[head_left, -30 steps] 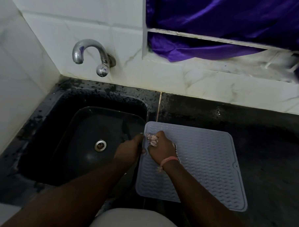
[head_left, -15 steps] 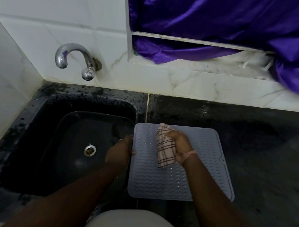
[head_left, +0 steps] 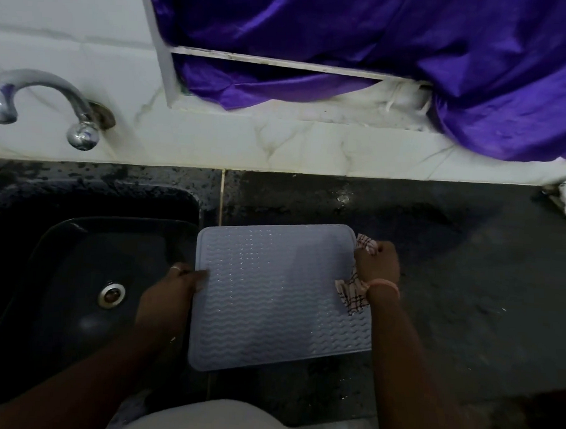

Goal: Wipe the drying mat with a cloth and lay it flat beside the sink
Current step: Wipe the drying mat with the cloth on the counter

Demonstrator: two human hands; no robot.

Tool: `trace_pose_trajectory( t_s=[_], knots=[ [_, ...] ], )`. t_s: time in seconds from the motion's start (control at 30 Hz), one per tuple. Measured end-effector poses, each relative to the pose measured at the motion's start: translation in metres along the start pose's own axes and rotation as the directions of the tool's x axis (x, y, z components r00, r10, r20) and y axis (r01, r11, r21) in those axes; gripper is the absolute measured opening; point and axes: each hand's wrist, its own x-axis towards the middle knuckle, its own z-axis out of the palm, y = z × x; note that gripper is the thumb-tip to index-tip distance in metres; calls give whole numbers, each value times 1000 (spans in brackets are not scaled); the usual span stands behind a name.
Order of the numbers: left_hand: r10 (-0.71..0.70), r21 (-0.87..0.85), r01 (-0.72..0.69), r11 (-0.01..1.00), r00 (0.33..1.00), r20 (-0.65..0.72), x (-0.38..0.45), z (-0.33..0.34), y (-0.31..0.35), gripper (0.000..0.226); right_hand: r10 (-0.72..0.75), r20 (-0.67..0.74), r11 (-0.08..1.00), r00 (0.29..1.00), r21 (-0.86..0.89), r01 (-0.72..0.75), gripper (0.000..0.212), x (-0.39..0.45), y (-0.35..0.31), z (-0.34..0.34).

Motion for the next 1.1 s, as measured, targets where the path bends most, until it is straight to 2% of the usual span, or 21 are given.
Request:
trace_pose_trajectory(
  t_s=[0.13, 0.23, 0.3, 0.4, 0.5, 0.77, 0.87, 1.1],
  knots=[
    [13, 39, -14, 999, 1000, 16, 2, -1, 1, 38, -137, -51, 972, 989, -199, 124, 9, 4, 1, 8],
    [9, 0, -9, 1000, 999, 46, 5, -1, 4, 22, -182, 17, 931, 983, -318, 177, 4, 6, 12, 15],
    [30, 66, -33, 997, 999, 44, 6, -1, 0, 23, -173, 77, 913, 982, -360, 189, 8, 6, 26, 22],
    [90, 182, -97, 978, 995, 47, 8, -1, -7, 34, -179, 56, 928, 982, -323, 187, 8, 3, 38, 25],
    [97, 226, -109, 968, 993, 65, 10, 0, -8, 39, -156, 79, 933, 985, -316, 173, 11, 6, 36, 21],
    [76, 153, -86, 984, 995, 65, 13, 0, -7, 33, -140, 55, 909, 989, -389, 151, 25, -2, 26, 35],
    [47, 103, -52, 993, 997, 53, 12, -1, -7, 28, -166, 96, 899, 981, -394, 191, 22, -10, 25, 42],
    [54, 135, -58, 989, 998, 31, 12, -1, -7, 23, -203, 200, 861, 958, -429, 272, 28, -23, 19, 57]
  ],
)
